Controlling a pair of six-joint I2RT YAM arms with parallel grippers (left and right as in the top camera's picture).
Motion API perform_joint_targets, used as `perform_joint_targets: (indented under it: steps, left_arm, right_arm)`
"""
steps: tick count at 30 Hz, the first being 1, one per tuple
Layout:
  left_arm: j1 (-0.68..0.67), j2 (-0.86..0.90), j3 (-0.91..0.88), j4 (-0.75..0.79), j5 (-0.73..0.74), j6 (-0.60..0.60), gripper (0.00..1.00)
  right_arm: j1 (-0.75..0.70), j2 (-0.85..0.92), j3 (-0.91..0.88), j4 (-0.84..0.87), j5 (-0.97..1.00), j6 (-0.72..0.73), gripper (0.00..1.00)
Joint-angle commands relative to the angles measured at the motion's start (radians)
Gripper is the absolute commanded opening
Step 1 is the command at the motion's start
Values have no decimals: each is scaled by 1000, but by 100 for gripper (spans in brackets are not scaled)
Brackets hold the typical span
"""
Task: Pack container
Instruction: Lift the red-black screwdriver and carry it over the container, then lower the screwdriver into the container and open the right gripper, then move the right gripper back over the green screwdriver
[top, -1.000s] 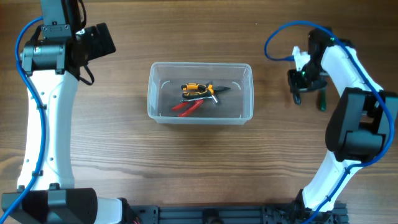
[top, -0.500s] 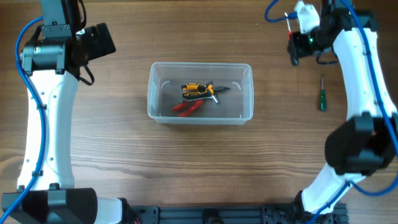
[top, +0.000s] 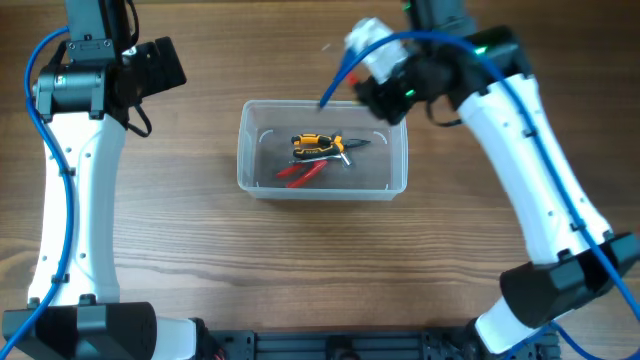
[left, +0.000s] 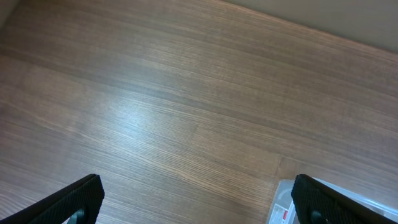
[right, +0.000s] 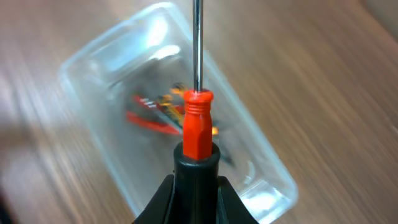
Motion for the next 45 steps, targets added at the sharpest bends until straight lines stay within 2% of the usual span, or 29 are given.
perform_joint_targets:
  steps: [1,19,26,30,32,37,41,45]
  left_arm:
    - [3,-10,4,0,2,-19,100]
    - [3,-10,4,0,2,-19,100]
    - [3,-10,4,0,3,-19,100]
    - [3,-10,4,0,2,-19,100]
    - [3,-10,4,0,2,-19,100]
    - [3,-10,4,0,2,-19,100]
    - [3,-10,4,0,2,-19,100]
    - [3,-10,4,0,2,-19,100]
  right_arm:
    - [68,36,3,-31,1,-114,4]
    - [89,415,3,-82,36,-109,4]
    - [89,497,2,-87,36,-109,5]
    - [89,507,2,-89,35,-102,31]
    - [89,507,2,-89,35,-99,39]
    - [88,503,2,-90,10,-80,44]
    - [88,492,8,-91,-24,-79,35]
    - [86,438,53,-103,-32,-75,34]
